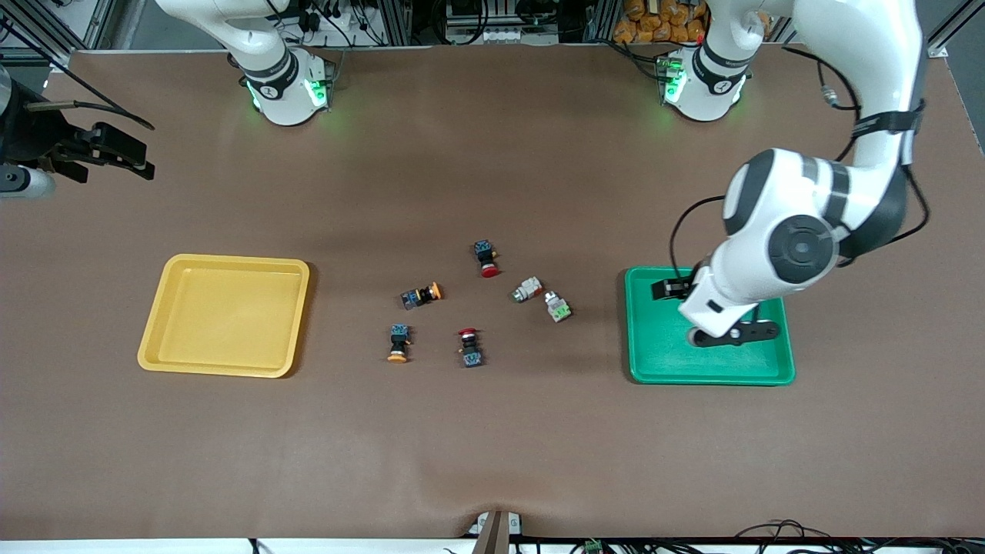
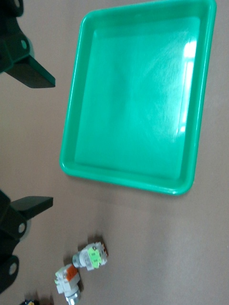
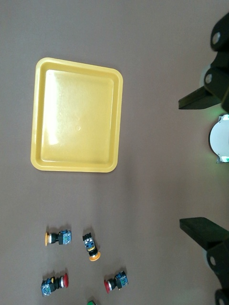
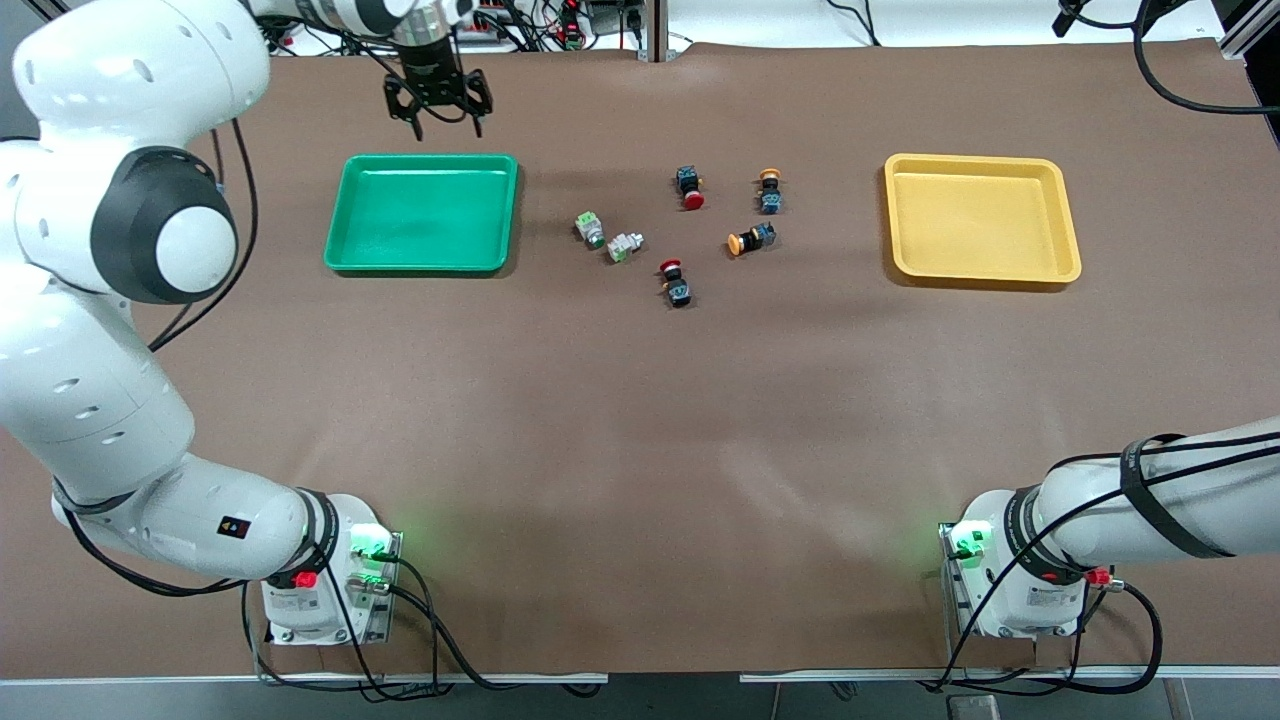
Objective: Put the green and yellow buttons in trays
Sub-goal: 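Grasp the green-capped white button with the left gripper while the right gripper advances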
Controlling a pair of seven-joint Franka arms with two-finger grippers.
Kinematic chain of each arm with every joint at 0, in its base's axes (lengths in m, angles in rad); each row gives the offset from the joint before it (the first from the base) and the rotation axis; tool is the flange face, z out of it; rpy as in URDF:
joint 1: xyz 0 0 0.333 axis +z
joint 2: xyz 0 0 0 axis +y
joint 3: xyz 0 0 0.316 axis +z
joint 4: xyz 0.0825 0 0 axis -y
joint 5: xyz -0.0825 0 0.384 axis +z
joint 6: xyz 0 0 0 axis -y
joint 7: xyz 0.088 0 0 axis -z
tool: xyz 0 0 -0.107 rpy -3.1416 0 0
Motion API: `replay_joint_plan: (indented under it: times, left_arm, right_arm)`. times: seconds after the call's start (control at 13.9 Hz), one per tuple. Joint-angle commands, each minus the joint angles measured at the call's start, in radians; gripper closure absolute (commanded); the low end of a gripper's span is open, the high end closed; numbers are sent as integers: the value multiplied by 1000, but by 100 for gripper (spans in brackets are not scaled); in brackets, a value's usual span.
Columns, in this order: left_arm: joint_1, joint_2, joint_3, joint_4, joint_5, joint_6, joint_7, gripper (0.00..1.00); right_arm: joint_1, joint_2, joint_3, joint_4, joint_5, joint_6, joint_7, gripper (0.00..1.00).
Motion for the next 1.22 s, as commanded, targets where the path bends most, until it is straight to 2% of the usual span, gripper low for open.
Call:
replay_joint_plan:
  times: [0.0,0.36,0.58,0.72,1.15]
  left_arm:
    - [-20,42,5,17,-27,65,-22,0]
    - [-89,120,5,20,-72,229,-108,0]
    - [-110,181,5,17,-78,342,-210,0]
    - [-179,227,8,18,-74,375,-323,0]
    - [-233,327,6,9,-83,505,-476,0]
  right_arm:
    - [-9,2,2,4,-11,-12,-2,0]
    - [-16,17,-1,9,5,-8,-6,0]
    - [42,71,5,9,6,-6,-6,0]
    - [71,108,4,12,4,-3,-9,0]
    - [54,148,1,12,-8,1,-8,0]
